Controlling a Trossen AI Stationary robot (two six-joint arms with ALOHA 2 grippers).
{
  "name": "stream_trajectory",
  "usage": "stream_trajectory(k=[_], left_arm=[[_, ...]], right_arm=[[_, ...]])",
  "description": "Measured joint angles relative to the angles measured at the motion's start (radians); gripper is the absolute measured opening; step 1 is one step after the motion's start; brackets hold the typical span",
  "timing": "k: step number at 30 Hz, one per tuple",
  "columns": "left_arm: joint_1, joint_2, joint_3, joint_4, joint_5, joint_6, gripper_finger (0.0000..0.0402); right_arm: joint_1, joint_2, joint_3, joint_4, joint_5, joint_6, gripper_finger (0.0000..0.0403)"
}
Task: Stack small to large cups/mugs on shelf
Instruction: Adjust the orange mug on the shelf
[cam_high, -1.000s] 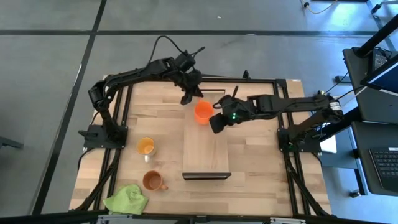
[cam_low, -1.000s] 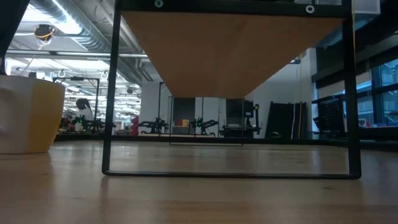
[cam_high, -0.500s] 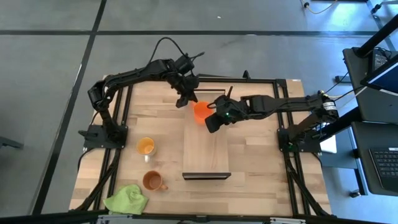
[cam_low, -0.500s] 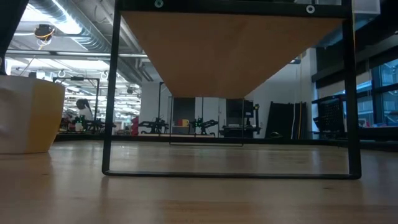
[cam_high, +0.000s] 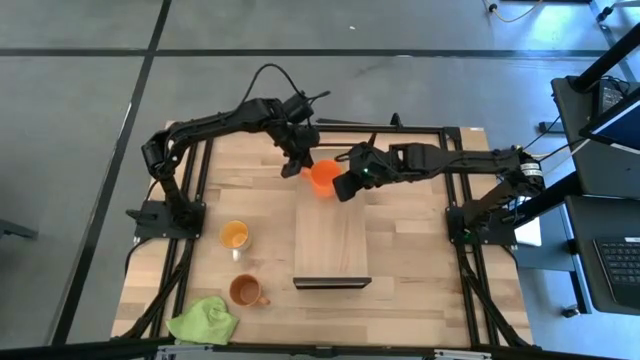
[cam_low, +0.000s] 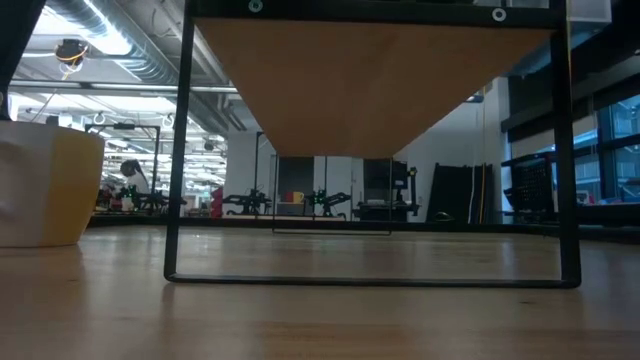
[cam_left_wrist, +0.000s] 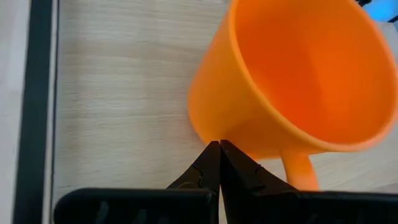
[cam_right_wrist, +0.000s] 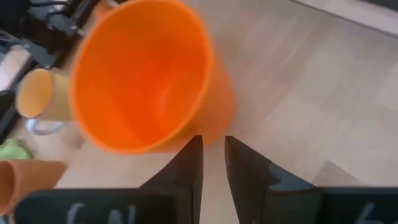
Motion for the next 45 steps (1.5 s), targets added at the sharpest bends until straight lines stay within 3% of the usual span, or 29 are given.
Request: stream_trajectory(k=[9,20,31,45], left_arm=[[-0.020,-0.001,0.000,0.008,-0.011,-0.035,0.0000],[0.031,-0.001,0.000,0.010,-0.060,-0.034,0.0000],[0.046,-0.001,0.000,0.008,-0.041,-0.027,0.0000],[0.046,-0.001,0.000,0.057,0.017,-0.016,0.0000]], right_arm=[[-0.031,0.000,0.000,-0.014,-0.011,-0.037,0.0069],[0.035,0.000,0.000,-0.044,-0.169,0.030,0.0069],[0.069,0.000,0.000,0.149,-0.137,0.074,0.0069],[0.060,0.069,-0.001,0.135,-0.125,0.080,0.0069]])
